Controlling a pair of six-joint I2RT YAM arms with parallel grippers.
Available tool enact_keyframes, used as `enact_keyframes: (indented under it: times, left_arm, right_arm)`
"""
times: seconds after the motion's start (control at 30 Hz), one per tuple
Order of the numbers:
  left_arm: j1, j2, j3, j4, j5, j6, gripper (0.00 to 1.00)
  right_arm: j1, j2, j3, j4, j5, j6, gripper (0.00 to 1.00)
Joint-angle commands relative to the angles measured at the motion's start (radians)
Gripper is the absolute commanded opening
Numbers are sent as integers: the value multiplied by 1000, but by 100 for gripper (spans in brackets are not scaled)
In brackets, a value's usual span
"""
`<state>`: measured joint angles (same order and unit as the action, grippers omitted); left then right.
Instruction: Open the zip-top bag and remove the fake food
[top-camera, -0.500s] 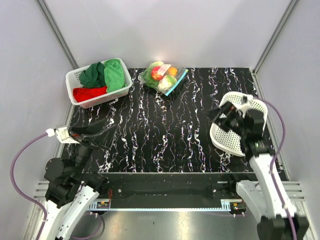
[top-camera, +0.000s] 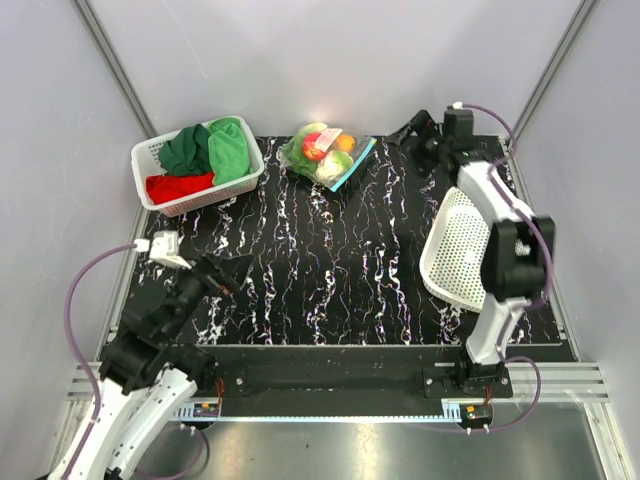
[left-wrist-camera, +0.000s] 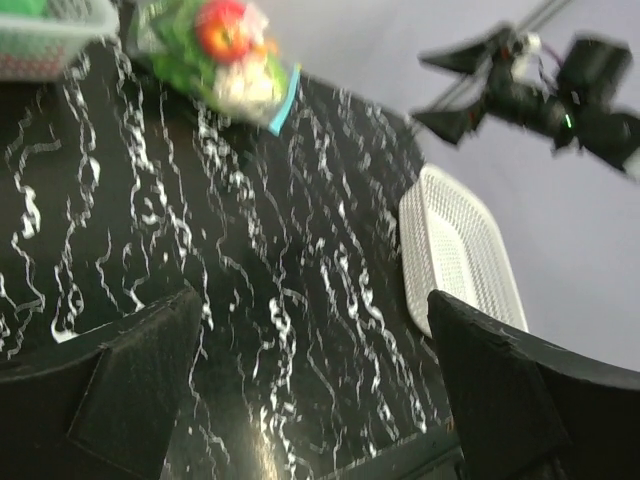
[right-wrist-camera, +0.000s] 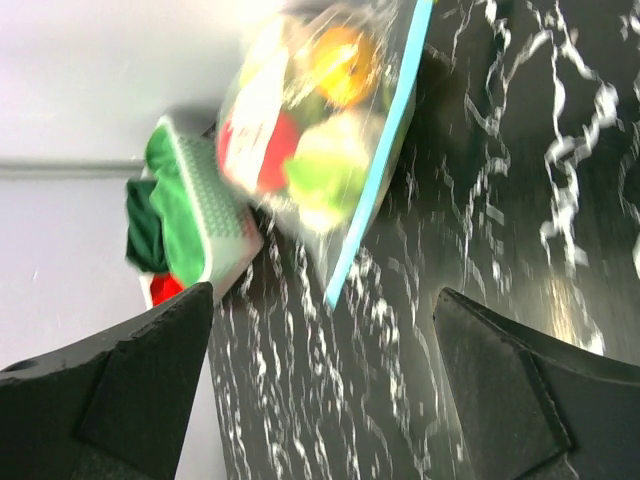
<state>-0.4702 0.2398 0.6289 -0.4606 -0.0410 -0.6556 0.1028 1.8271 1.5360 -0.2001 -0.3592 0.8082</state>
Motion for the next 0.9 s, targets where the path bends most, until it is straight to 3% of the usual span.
enact_keyframes:
  times: [0.0,0.17,0.43,0.53,0.57,0.67,0.87]
  left_arm:
    - [2,124,58,14,133,65,99]
    - [2,280,103,43,136,117,99]
    - [2,431,184,73,139,97,99]
    - [4,444,196,73,153,94,99]
    - [2,440,196,73,159,100,99]
    - [4,434,199,63,155,128,99]
    - [2,469,244,69,208,172,99]
  right_arm:
    - [43,254,243,7,25,77,100]
    - [86,524,482,8,60,160,100]
    - [167,800,818,-41,170,174,97]
    - [173,876,894,-41,135,195,56]
    - [173,874,897,-39,128,197,32]
    - [192,804,846,-42,121,152,25]
    - [222,468,479,-18,161,37,3]
